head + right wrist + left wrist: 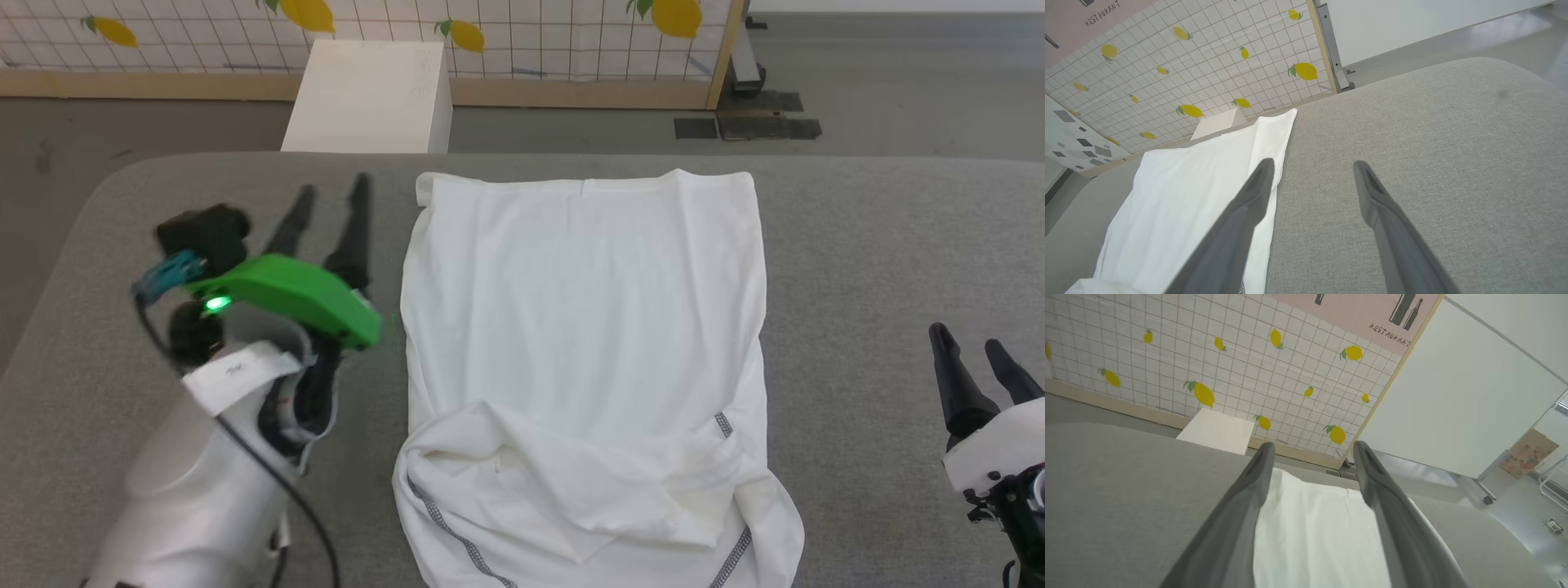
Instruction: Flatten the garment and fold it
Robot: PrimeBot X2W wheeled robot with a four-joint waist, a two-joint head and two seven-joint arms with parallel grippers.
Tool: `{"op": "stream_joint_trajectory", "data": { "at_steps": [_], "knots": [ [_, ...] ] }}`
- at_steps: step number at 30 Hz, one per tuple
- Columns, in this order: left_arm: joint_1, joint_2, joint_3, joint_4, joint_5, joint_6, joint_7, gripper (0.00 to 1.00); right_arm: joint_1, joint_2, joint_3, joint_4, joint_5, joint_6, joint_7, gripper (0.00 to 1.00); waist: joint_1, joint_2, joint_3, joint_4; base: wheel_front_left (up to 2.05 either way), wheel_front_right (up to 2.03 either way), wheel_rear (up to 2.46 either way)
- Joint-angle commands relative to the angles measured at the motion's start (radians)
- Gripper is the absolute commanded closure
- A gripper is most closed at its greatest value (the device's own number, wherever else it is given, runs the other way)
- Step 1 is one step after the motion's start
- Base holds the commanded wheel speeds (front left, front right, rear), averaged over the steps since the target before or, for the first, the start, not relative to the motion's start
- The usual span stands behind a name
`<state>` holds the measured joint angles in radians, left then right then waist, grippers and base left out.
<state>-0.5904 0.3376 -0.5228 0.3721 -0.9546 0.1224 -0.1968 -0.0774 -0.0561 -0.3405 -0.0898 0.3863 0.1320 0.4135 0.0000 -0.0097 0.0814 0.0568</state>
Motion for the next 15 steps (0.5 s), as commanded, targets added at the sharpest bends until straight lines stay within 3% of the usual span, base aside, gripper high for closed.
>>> {"op": "stream_joint_trajectory", "data": {
  "at_steps": [1,6,15],
  "knots": [
    [0.027,0.018,0.007,0.001,0.03,0.01,-0.026,0.0,0.0,0.0,0.007,-0.005,-0.004,-0.001,-0.001,0.0,0.0,0.0095,0.014,-0.002,0.0,0.0,0.0],
    [0.092,0.052,0.03,-0.007,0.128,0.04,-0.061,0.0,-0.02,-0.007,0.031,-0.001,-0.006,-0.001,0.001,0.0,0.0,0.0095,0.053,-0.004,0.0,0.0,0.0],
    [0.117,0.024,0.089,-0.1,0.2,0.066,-0.065,0.0,-0.199,-0.071,0.072,0.049,-0.043,-0.001,0.106,0.0,0.0,0.0095,0.193,0.013,0.0,0.0,0.0]
  ]
}}
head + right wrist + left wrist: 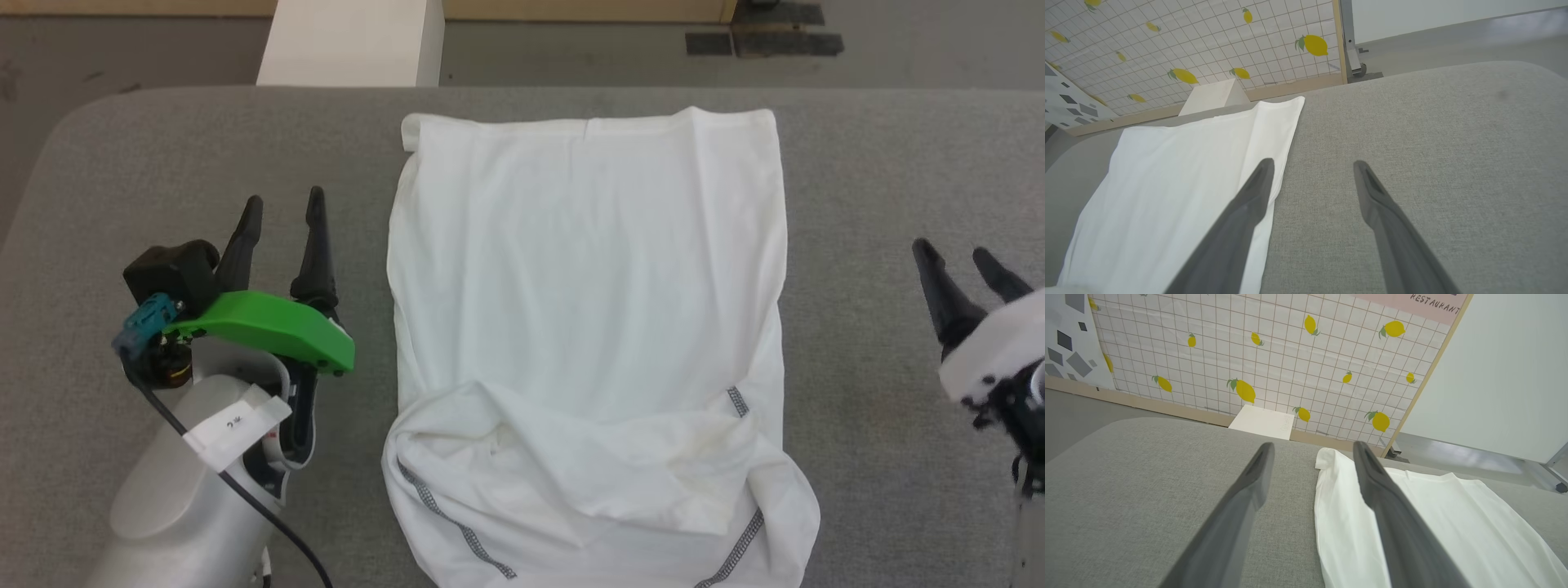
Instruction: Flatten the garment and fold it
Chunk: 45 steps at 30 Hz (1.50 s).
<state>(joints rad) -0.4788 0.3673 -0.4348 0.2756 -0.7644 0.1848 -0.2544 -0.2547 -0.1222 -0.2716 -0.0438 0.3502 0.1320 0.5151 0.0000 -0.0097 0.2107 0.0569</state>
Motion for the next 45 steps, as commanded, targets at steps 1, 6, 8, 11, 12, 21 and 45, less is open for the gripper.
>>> {"op": "stream_joint_trajectory", "data": {
  "at_steps": [1,6,8,11,12,21,45],
  "knots": [
    [0.0,-0.012,0.004,-0.019,0.021,0.004,-0.007,0.0,-0.065,-0.02,0.009,0.015,-0.016,-0.001,0.028,0.0,0.0,0.0095,0.088,0.021,0.0,0.0,0.0],
    [-0.032,-0.042,0.019,-0.07,0.06,-0.002,-0.007,0.0,-0.279,-0.103,0.061,0.096,-0.065,-0.001,0.148,0.0,0.0,0.0095,0.193,0.066,0.0,0.0,0.0],
    [-0.046,-0.058,0.025,-0.086,0.074,-0.004,-0.007,0.0,-0.372,-0.134,0.078,0.14,-0.084,-0.001,0.188,0.0,0.0,0.0095,0.232,0.089,0.0,0.0,0.0],
    [-0.064,-0.083,0.033,-0.107,0.093,-0.006,-0.007,0.0,-0.509,-0.166,0.101,0.215,-0.115,-0.001,0.252,0.0,0.0,0.0095,0.291,0.126,0.0,0.0,0.0],
    [-0.07,-0.09,0.034,-0.112,0.1,-0.007,-0.007,0.0,-0.546,-0.176,0.109,0.236,-0.128,-0.001,0.271,0.0,0.0,0.0095,0.307,0.137,0.0,0.0,0.0],
    [-0.106,-0.149,0.05,-0.144,0.145,-0.028,-0.007,0.0,-0.816,-0.258,0.186,0.397,-0.243,-0.001,0.434,0.0,0.0,0.0095,0.45,0.226,0.0,0.0,0.0],
    [-0.11,-0.215,0.113,-0.088,0.21,-0.081,-0.007,0.0,-0.854,-0.343,0.282,0.402,-0.224,-0.001,0.704,1.0,0.0,0.0095,0.489,0.232,0.0,0.0,0.0]
  ]
}}
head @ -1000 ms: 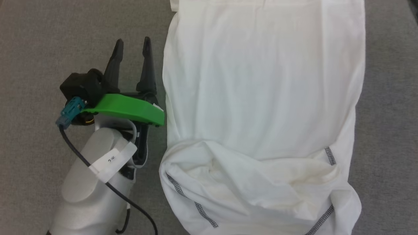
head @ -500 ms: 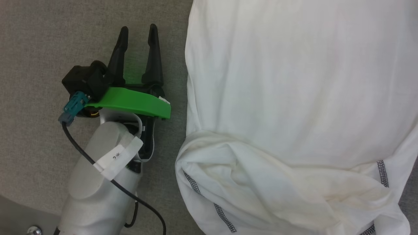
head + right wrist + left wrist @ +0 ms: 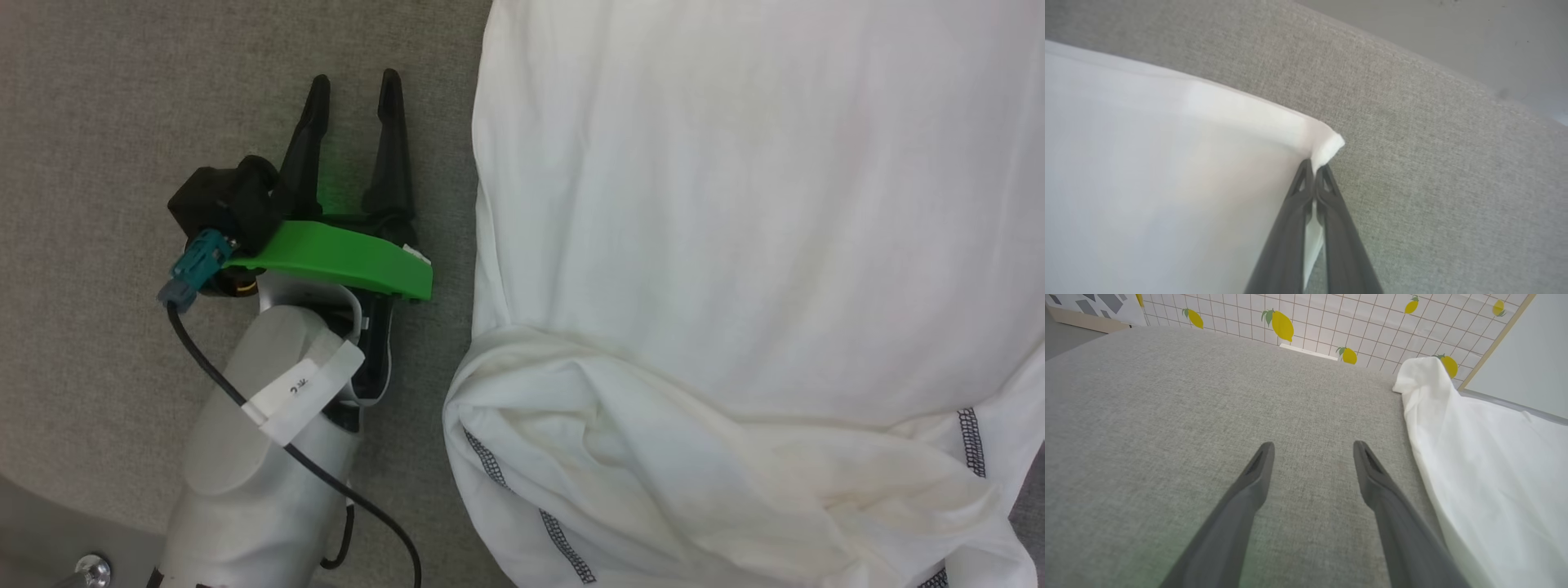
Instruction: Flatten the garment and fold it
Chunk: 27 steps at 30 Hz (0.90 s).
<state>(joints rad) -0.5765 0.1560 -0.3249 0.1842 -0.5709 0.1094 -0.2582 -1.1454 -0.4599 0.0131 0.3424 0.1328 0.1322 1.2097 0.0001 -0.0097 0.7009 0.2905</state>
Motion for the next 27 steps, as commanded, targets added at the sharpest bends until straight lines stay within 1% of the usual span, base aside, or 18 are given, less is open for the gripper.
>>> {"op": "stream_joint_trajectory", "data": {
  "at_steps": [1,5,8,10,12,14,16,20,22,24,27],
  "knots": [
    [-0.014,-0.004,0.005,0.007,0.016,-0.007,-0.004,0.0,0.032,-0.005,-0.008,0.006,-0.012,-0.002,-0.001,1.0,-0.0001,0.0094,-0.002,-0.004,0.0,0.0,0.0],
    [-0.036,-0.003,0.005,0.022,0.007,-0.012,0.013,0.0,0.019,-0.001,-0.013,-0.014,-0.027,-0.002,-0.044,1.0,-0.0001,0.0094,-0.008,-0.012,0.0,0.0,0.0],
    [-0.089,0.001,0.0,0.028,-0.005,-0.016,0.074,0.0,0.012,0.009,-0.007,-0.016,-0.023,-0.002,-0.075,1.0,-0.0001,0.0094,-0.017,-0.02,0.0,0.0,0.0],
    [-0.148,0.006,-0.007,0.03,-0.012,-0.014,0.14,0.0,0.011,0.013,0.007,-0.016,-0.016,-0.002,-0.094,1.0,-0.0001,0.0094,-0.022,-0.026,0.0,0.0,0.0],
    [-0.222,0.006,-0.018,0.044,-0.025,-0.009,0.235,0.0,0.011,0.022,0.016,-0.015,-0.003,-0.002,-0.116,1.0,-0.0001,0.0094,-0.029,-0.033,0.0,0.0,0.0],
    [-0.297,0.003,-0.032,0.076,-0.045,0.003,0.357,0.0,0.01,0.03,0.026,-0.014,0.01,-0.002,-0.14,1.0,-0.0001,0.0094,-0.034,-0.044,0.0,0.0,0.0],
    [-0.384,0.0,-0.045,0.113,-0.049,0.023,0.465,0.0,0.011,0.035,0.046,-0.009,0.024,-0.002,-0.153,1.0,-0.0001,0.0094,-0.04,-0.059,0.0,0.0,0.0],
    [-0.521,-0.003,-0.086,0.217,-0.036,0.057,0.644,0.0,0.01,0.037,0.083,-0.007,0.049,-0.002,-0.171,1.0,-0.0001,0.0094,-0.044,-0.088,0.0,0.0,0.0],
    [-0.571,-0.001,-0.11,0.279,-0.022,0.068,0.717,0.0,0.007,0.041,0.104,-0.009,0.063,-0.002,-0.182,1.0,-0.0001,0.0094,-0.045,-0.105,0.0,0.0,0.0],
    [-0.611,0.001,-0.123,0.337,-0.015,0.073,0.767,0.0,0.002,0.045,0.125,-0.01,0.078,-0.002,-0.192,1.0,-0.0001,0.0094,-0.041,-0.122,0.0,0.0,0.0],
    [-0.653,0.003,-0.14,0.404,-0.003,0.077,0.806,0.0,-0.009,0.042,0.159,-0.014,0.095,-0.002,-0.202,1.0,-0.0001,0.0094,-0.032,-0.142,0.0,0.0,0.0]
  ]
}}
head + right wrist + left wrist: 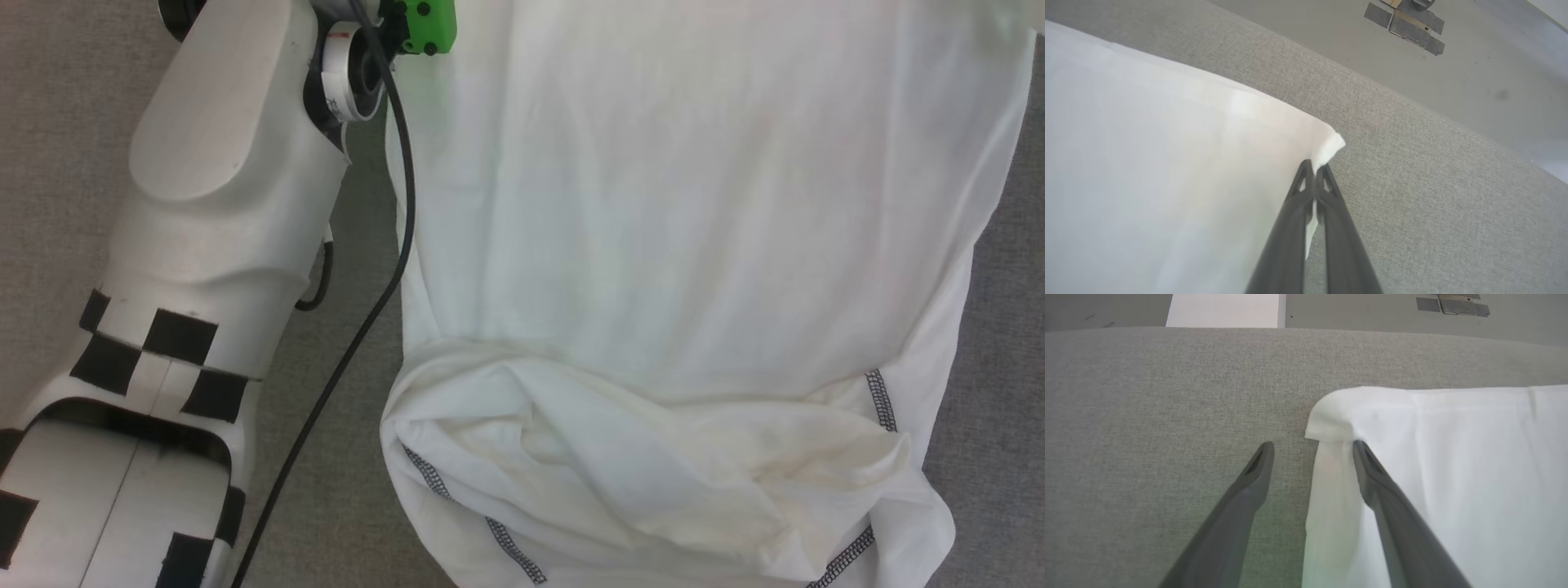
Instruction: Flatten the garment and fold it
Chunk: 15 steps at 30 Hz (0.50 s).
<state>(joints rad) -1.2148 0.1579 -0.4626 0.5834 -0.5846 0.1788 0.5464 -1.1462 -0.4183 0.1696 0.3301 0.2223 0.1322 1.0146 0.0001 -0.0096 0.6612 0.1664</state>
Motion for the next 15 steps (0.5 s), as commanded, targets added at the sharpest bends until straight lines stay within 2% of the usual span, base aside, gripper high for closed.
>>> {"op": "stream_joint_trajectory", "data": {
  "at_steps": [1,9,13,14,15],
  "knots": [
    [-0.026,0.004,-0.009,0.023,0.017,0.009,0.011,0.0,-0.011,-0.003,0.013,-0.003,0.009,-0.002,-0.009,1.0,-0.0001,0.0094,0.011,-0.023,0.0,0.0,0.0],
    [-0.08,0.017,-0.079,0.158,0.057,-0.007,0.125,0.0,-0.039,-0.037,0.088,-0.014,0.05,-0.002,-0.027,1.0,-0.0001,0.0094,0.041,-0.048,0.0,0.0,0.0],
    [-0.082,0.007,-0.096,0.189,0.038,-0.046,0.18,0.0,-0.049,-0.049,0.11,-0.016,0.068,-0.002,-0.036,1.0,-0.0001,0.0094,0.049,-0.054,0.0,0.0,0.0],
    [-0.082,0.004,-0.098,0.191,0.031,-0.058,0.186,0.19,-0.051,-0.051,0.114,-0.017,0.071,-0.002,-0.038,1.0,-0.0001,0.0094,0.051,-0.055,0.0,0.0,0.0],
    [-0.08,-0.001,-0.093,0.196,0.02,-0.063,0.189,0.65,-0.054,-0.055,0.119,-0.017,0.074,-0.002,-0.041,1.0,-0.0001,0.0094,0.053,-0.055,0.0,0.0,0.0]
  ]
}}
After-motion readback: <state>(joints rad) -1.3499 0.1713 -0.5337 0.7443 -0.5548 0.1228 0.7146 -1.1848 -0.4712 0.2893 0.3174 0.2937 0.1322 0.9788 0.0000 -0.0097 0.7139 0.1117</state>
